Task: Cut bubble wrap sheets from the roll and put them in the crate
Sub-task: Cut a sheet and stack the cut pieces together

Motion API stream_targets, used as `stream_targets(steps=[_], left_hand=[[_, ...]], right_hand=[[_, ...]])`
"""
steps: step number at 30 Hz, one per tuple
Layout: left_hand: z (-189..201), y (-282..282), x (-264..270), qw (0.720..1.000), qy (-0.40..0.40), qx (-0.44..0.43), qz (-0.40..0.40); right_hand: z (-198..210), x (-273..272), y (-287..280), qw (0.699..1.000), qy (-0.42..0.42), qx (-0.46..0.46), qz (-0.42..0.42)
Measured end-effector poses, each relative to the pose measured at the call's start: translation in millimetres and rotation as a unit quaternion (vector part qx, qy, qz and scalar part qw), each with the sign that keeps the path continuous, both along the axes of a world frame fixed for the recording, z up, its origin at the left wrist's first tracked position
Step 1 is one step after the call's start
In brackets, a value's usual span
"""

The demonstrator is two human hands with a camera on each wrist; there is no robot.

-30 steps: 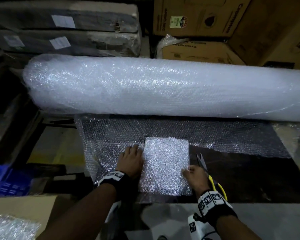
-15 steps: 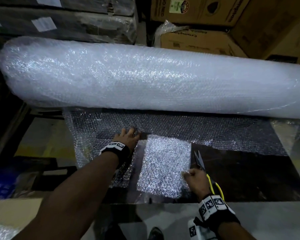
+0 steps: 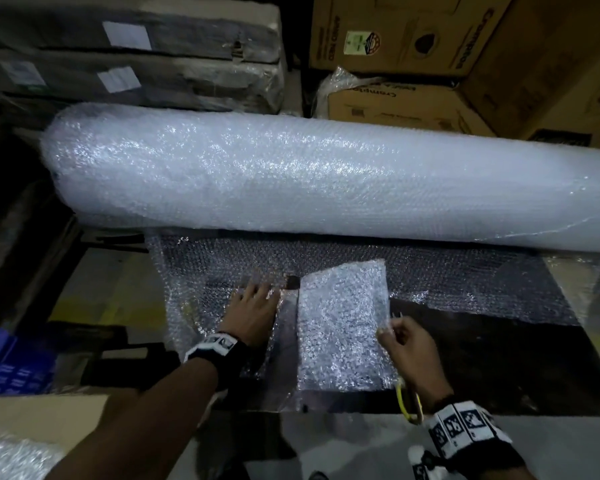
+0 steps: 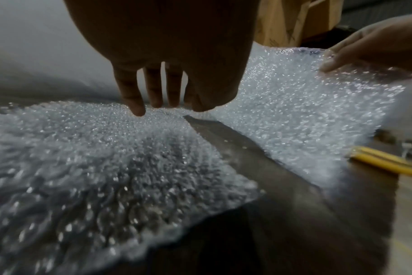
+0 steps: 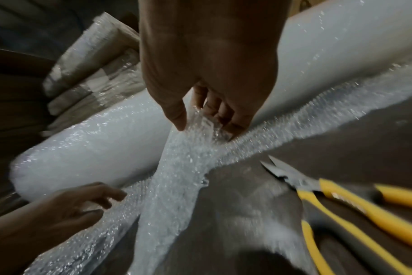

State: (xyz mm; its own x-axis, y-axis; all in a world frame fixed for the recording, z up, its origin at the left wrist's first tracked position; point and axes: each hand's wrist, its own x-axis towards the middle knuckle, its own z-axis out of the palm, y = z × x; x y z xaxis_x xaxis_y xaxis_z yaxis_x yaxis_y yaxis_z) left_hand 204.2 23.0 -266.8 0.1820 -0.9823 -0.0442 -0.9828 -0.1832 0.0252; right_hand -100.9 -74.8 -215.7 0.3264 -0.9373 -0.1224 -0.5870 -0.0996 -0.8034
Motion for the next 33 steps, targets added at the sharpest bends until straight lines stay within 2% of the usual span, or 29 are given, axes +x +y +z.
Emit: stream_targets(steps=[4, 6, 7, 8, 9, 10, 11, 12, 13, 14, 15, 16, 17, 19, 20, 21, 22, 23, 24, 25, 26, 27, 28, 29, 30, 33], left_hand=[[-3, 31, -7, 0.991, 0.089, -0.095, -0.031], [3, 44, -10, 0.974, 0.199, -0.109, 0.006], [12, 49, -12, 0.952, 0.287, -0.098, 0.053], [21, 53, -14, 0.904, 0.406, -0.069, 0.114], [28, 56, -17, 0.819, 0.544, -0.041, 0.179], [36, 59, -19, 0.705, 0.669, -0.004, 0.234], [46, 61, -20, 0.592, 0.762, 0.019, 0.261], [56, 64, -19, 0.505, 0.820, 0.030, 0.269], [61, 64, -15, 0.442, 0.856, 0.031, 0.265], [68, 65, -12, 0.403, 0.879, 0.029, 0.251], [72, 64, -7, 0.381, 0.895, 0.026, 0.231], [77, 64, -1, 0.380, 0.899, 0.019, 0.216], [87, 68, 2, 0.392, 0.896, 0.009, 0.208], [103, 75, 10, 0.456, 0.866, -0.025, 0.206], [107, 79, 16, 0.499, 0.837, -0.054, 0.218], [111, 83, 19, 0.535, 0.807, -0.081, 0.236], [108, 87, 27, 0.557, 0.783, -0.108, 0.255], [103, 90, 35, 0.557, 0.773, -0.133, 0.273], [96, 92, 42, 0.546, 0.771, -0.157, 0.286], [92, 96, 48, 0.537, 0.769, -0.175, 0.301], [86, 99, 55, 0.534, 0.762, -0.186, 0.315], [83, 103, 58, 0.536, 0.754, -0.187, 0.330], [77, 105, 61, 0.547, 0.741, -0.188, 0.342], [72, 108, 63, 0.561, 0.724, -0.186, 0.356], [65, 110, 65, 0.580, 0.704, -0.182, 0.367], [37, 117, 73, 0.635, 0.643, -0.160, 0.396]], right_hand=[[46, 6, -6, 0.985, -0.007, -0.131, 0.108], [77, 10, -6, 0.960, -0.008, -0.214, 0.181], [94, 14, -5, 0.939, 0.003, -0.268, 0.214], [108, 16, -5, 0.916, 0.017, -0.320, 0.240], [122, 18, -5, 0.894, 0.028, -0.363, 0.261], [135, 20, -4, 0.876, 0.033, -0.396, 0.274], [144, 22, -4, 0.862, 0.032, -0.420, 0.283], [150, 24, -5, 0.849, 0.029, -0.439, 0.294], [153, 25, -6, 0.837, 0.029, -0.453, 0.304], [154, 27, -7, 0.829, 0.033, -0.465, 0.310], [153, 31, -6, 0.823, 0.039, -0.473, 0.313], [151, 34, -4, 0.822, 0.044, -0.476, 0.310], [148, 39, 0, 0.822, 0.045, -0.480, 0.305], [137, 49, 9, 0.831, 0.039, -0.472, 0.291], [128, 55, 13, 0.841, 0.037, -0.463, 0.277], [120, 61, 18, 0.856, 0.042, -0.450, 0.252], [114, 70, 25, 0.876, 0.041, -0.430, 0.216], [108, 79, 31, 0.903, 0.025, -0.389, 0.181], [101, 88, 39, 0.939, -0.011, -0.310, 0.147], [93, 99, 48, 0.971, -0.058, -0.205, 0.110], [83, 111, 57, 0.987, -0.109, -0.078, 0.085], [70, 122, 66, 0.983, -0.152, 0.067, 0.078], [54, 133, 71, 0.964, -0.180, 0.189, 0.051], [36, 141, 76, 0.944, -0.195, 0.264, 0.032], [17, 149, 80, 0.932, -0.197, 0.304, 0.024], [-13, 163, 93, 0.932, -0.199, 0.300, 0.038]])
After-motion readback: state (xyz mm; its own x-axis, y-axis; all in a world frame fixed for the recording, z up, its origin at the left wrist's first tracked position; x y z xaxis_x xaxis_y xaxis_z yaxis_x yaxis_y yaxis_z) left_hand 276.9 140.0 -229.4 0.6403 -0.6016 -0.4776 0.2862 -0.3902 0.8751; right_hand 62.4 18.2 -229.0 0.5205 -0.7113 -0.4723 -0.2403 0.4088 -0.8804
